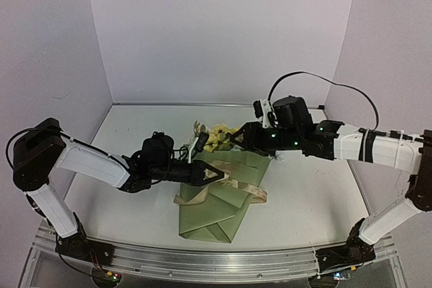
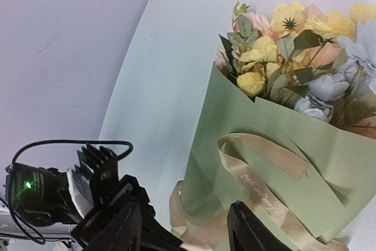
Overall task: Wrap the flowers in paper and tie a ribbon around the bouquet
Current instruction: Place the right side of the ribbon on the folded bouquet, then cross the ribbon over the folded bouquet.
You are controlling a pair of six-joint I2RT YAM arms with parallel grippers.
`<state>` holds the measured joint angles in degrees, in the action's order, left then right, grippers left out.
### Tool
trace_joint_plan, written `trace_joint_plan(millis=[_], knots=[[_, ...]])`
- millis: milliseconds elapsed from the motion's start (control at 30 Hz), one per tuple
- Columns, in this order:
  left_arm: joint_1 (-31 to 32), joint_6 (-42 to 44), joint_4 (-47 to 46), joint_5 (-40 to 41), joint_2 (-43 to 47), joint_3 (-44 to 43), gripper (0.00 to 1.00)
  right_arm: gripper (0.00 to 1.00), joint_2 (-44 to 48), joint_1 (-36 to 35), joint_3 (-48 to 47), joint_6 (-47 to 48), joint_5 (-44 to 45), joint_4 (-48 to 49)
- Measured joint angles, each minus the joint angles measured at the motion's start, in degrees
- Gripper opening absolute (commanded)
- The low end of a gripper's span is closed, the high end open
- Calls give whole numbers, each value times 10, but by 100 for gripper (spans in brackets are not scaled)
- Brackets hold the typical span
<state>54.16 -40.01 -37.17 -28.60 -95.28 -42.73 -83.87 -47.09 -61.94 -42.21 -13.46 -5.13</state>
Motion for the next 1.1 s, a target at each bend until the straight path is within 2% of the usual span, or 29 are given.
trace_joint_plan(millis=[233,333,700,1100], knots=[[-35,-32,-9,-58,-22,-28,0,50,20,2,161,27,6,88],[-48,-52,-15,-85,-33,-43,0,48,20,2,197,32,2,120],[-58,-103,-33,-147,-55,-68,0,46,-51,2,183,36,-24,244],[-79,-259,-189,-199,-132,-72,0,44,-79,-6,172,32,-33,297]])
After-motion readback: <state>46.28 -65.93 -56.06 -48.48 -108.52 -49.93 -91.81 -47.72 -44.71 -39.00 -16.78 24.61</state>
